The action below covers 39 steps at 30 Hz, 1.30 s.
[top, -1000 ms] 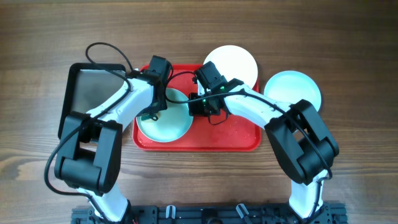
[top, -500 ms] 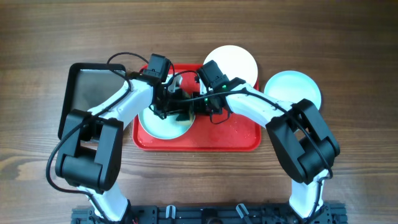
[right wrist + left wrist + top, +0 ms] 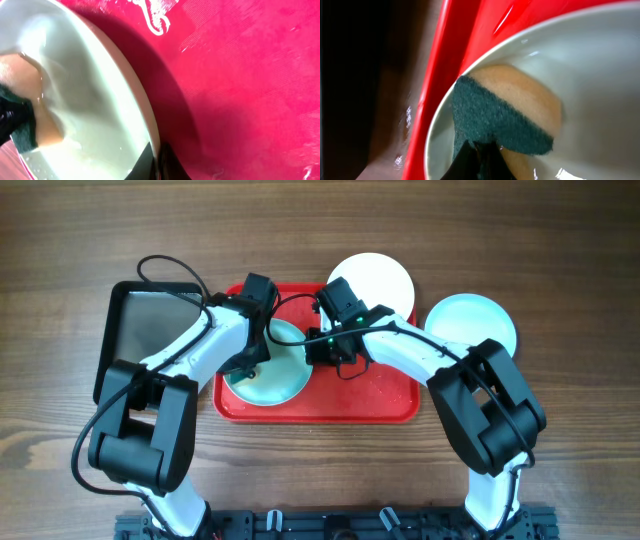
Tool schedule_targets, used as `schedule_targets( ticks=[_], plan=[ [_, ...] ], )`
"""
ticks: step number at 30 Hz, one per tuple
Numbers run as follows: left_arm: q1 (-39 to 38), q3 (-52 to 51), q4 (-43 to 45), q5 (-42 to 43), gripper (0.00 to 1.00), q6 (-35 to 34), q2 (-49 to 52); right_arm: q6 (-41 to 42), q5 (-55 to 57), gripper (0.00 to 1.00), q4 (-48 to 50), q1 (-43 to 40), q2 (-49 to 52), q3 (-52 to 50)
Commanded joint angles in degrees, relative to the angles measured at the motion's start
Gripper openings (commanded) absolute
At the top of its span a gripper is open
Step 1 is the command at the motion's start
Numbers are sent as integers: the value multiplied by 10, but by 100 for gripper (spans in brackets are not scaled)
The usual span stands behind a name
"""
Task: Clean dirty plates on tray and stack at the side
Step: 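Scrub the second blue plate with the sponge held by the left gripper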
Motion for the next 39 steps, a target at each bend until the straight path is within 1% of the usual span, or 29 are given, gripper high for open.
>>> schedule_targets(
  ticks=[1, 4, 7, 9, 13, 16, 17, 19, 20, 22, 25, 27, 29, 32, 35, 39],
  plan=[
    [9, -17, -28, 103, 4, 86, 16, 0, -4, 4, -4, 0, 7, 6],
    [10, -17, -9, 323, 4, 183, 16, 0, -14, 4, -8, 0, 7, 6],
    [9, -17, 38, 450, 4, 188, 16, 0, -19, 5, -14, 0, 7, 6],
    [9, -17, 76, 507, 4, 187, 16, -1, -20, 4, -14, 0, 7, 6],
    [9, -17, 112, 509, 4, 179, 17, -1, -20, 4, -14, 0, 7, 6],
    [9, -17, 146, 464, 4, 176, 18, -1, -20, 4, -14, 0, 7, 6],
    [9, -17, 156, 431, 4, 176, 18, -1, -20, 4, -14, 0, 7, 6],
    [9, -17, 169, 336, 4, 139, 18, -1, -20, 4, -14, 0, 7, 6],
    [10, -17, 175, 241, 4, 103, 18, 0, -20, 4, -14, 0, 7, 6],
    [13, -17, 181, 141, 4, 76, 18, -1, -20, 4, -14, 0, 7, 6],
    [22, -17, 183, 39, 4, 69, 18, -1, -20, 5, -14, 0, 7, 6],
    [30, -17, 174, -1, 4, 69, 17, -1, -20, 4, -14, 0, 7, 6],
    [38, -17, 154, -12, 4, 66, 17, -1, -20, 4, -14, 0, 7, 6],
    [49, -17, 90, -3, 4, 38, 17, -1, -20, 4, -14, 0, 7, 6],
    [53, -2, -8, 45, 4, 38, 14, -1, -20, 4, -14, 0, 7, 6],
    [60, 47, -118, 47, 4, 39, 11, -2, -20, 4, -14, 0, 7, 6]
  ],
)
